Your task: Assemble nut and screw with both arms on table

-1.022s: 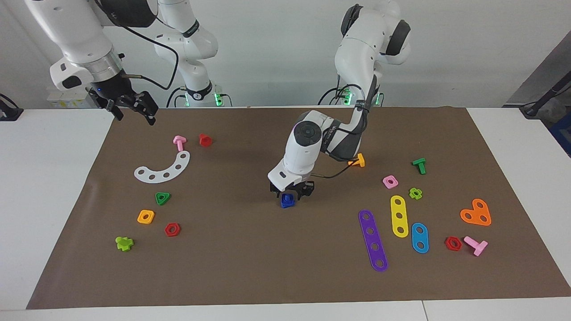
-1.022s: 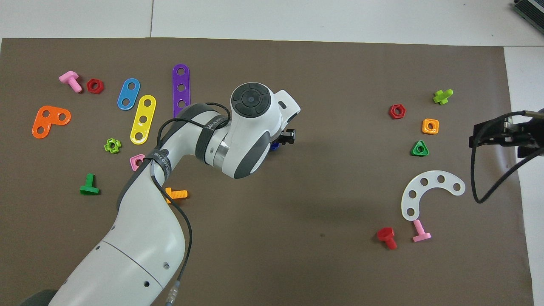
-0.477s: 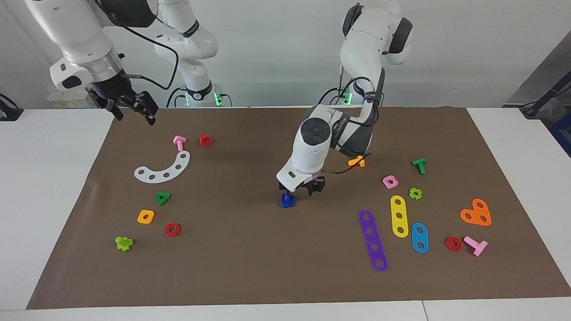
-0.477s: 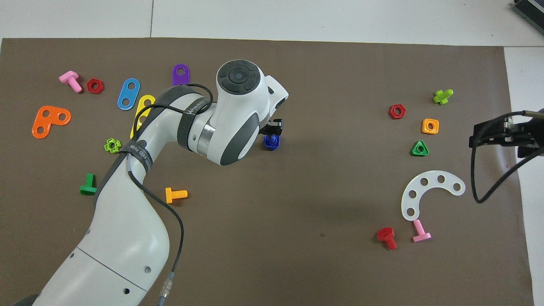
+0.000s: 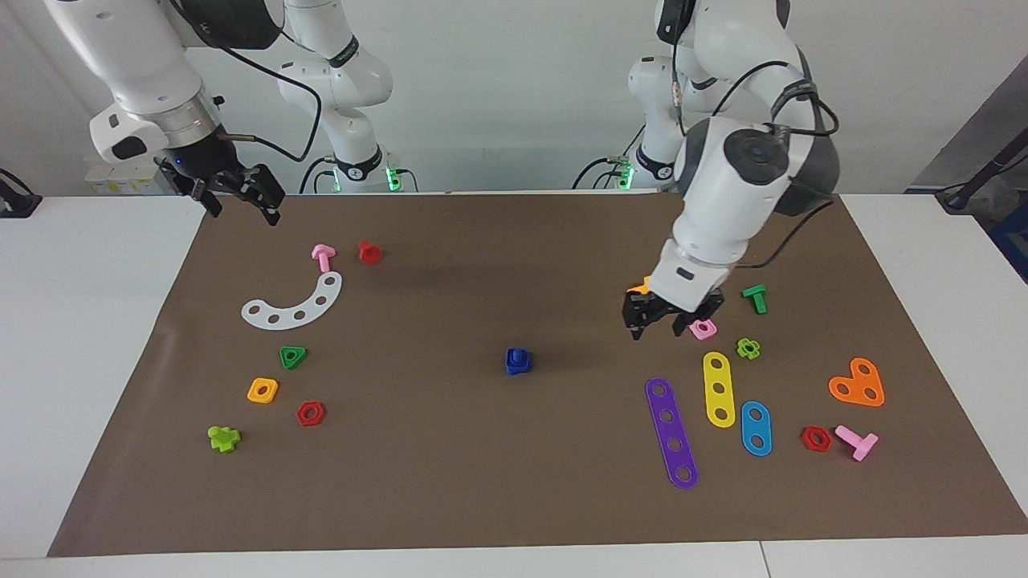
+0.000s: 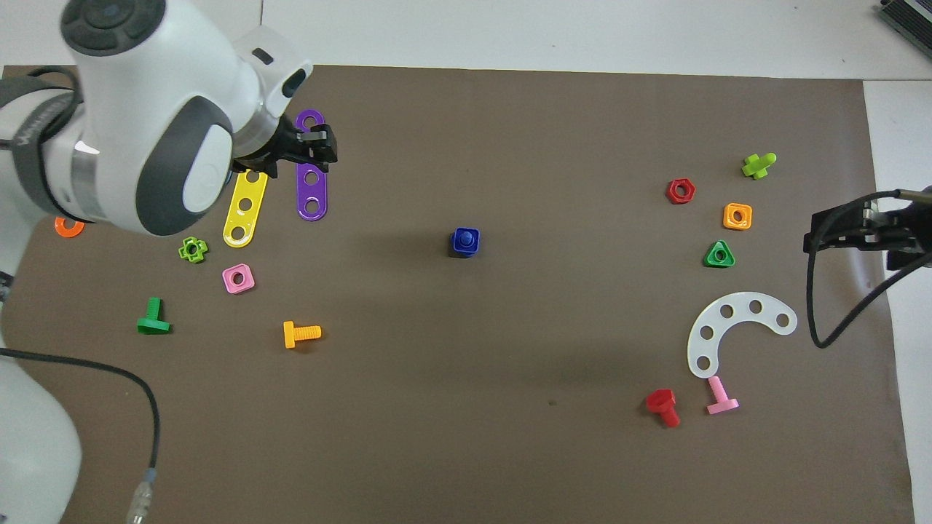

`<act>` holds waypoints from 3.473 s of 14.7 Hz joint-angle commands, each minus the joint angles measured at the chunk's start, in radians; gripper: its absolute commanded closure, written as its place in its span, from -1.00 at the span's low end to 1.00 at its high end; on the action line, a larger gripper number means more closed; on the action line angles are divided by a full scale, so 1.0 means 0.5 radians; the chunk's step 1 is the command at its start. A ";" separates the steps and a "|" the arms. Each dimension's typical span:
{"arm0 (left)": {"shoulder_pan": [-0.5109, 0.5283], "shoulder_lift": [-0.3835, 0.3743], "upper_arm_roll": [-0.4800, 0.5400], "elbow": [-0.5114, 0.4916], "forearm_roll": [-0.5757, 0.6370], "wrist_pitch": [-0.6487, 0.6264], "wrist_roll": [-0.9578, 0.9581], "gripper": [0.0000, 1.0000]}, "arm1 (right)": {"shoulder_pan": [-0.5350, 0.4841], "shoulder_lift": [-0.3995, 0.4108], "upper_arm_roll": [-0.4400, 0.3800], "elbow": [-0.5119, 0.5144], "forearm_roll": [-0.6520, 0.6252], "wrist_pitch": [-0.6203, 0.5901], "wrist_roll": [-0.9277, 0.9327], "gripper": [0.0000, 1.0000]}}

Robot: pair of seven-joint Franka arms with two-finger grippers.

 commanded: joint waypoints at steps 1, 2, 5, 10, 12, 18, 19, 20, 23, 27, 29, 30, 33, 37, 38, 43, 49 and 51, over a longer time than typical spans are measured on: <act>0.196 -0.102 -0.012 -0.147 0.014 -0.013 0.216 -0.44 | -0.003 -0.053 -0.002 -0.060 0.005 0.008 -0.054 -1.00; 0.252 -0.141 -0.009 -0.199 0.020 -0.031 0.299 -0.44 | -0.003 -0.053 -0.002 -0.060 0.005 0.008 -0.054 -1.00; 0.323 -0.322 -0.006 -0.389 0.045 -0.056 0.376 -0.44 | -0.003 -0.053 -0.002 -0.060 0.005 0.011 -0.054 -1.00; 0.329 -0.825 -0.003 -0.776 0.075 -0.181 0.367 -0.47 | -0.003 -0.053 -0.002 -0.060 0.005 0.008 -0.054 -1.00; 0.329 -0.939 0.000 -0.804 0.082 -0.294 0.361 -0.48 | -0.003 -0.053 -0.002 -0.060 0.005 0.011 -0.054 -1.00; 0.323 -1.059 -0.009 -0.770 0.223 -0.445 0.373 -0.58 | -0.003 -0.053 -0.002 -0.060 0.005 0.008 -0.054 -1.00; 0.311 -1.068 -0.012 -0.764 0.223 -0.445 0.376 -0.58 | -0.003 -0.053 -0.002 -0.060 0.005 0.011 -0.054 -1.00; 0.304 -1.068 -0.021 -0.743 0.223 -0.445 0.382 -0.61 | -0.003 -0.053 -0.002 -0.060 0.005 0.011 -0.054 -1.00; 0.301 -1.062 -0.027 -0.712 0.223 -0.409 0.443 -0.72 | -0.003 -0.053 -0.002 -0.060 0.005 0.008 -0.054 -1.00; 0.320 -1.032 -0.021 -0.644 0.214 -0.402 0.634 -0.78 | -0.003 -0.053 -0.002 -0.060 0.005 0.008 -0.054 -1.00; 0.329 -1.029 -0.021 -0.632 0.204 -0.393 0.625 -0.80 | -0.003 -0.053 -0.002 -0.060 0.005 0.008 -0.054 -1.00; 0.329 -1.035 -0.018 -0.647 0.201 -0.417 0.622 -0.80 | -0.003 -0.053 -0.002 -0.060 0.005 0.011 -0.054 -1.00; 0.338 -1.026 -0.012 -0.611 0.192 -0.424 0.588 -0.81 | -0.003 -0.053 -0.002 -0.060 0.005 0.008 -0.054 -1.00; 0.393 -0.848 -0.012 -0.283 0.112 -0.613 0.585 -0.84 | -0.003 -0.053 -0.002 -0.060 0.005 0.008 -0.054 -1.00; 0.442 -0.811 -0.030 -0.219 0.109 -0.641 0.585 -0.84 | -0.003 -0.053 -0.002 -0.060 0.005 0.008 -0.054 -1.00; 0.700 -0.823 -0.306 -0.215 0.115 -0.688 0.560 -0.84 | -0.003 -0.053 -0.002 -0.060 0.005 0.008 -0.054 -1.00; 0.746 -0.875 -0.303 -0.316 0.137 -0.669 0.585 -1.00 | -0.003 -0.053 -0.002 -0.060 0.005 0.008 -0.054 -1.00; 0.746 -0.881 -0.300 -0.334 0.137 -0.660 0.588 -1.00 | -0.003 -0.053 -0.002 -0.060 0.005 0.011 -0.054 -1.00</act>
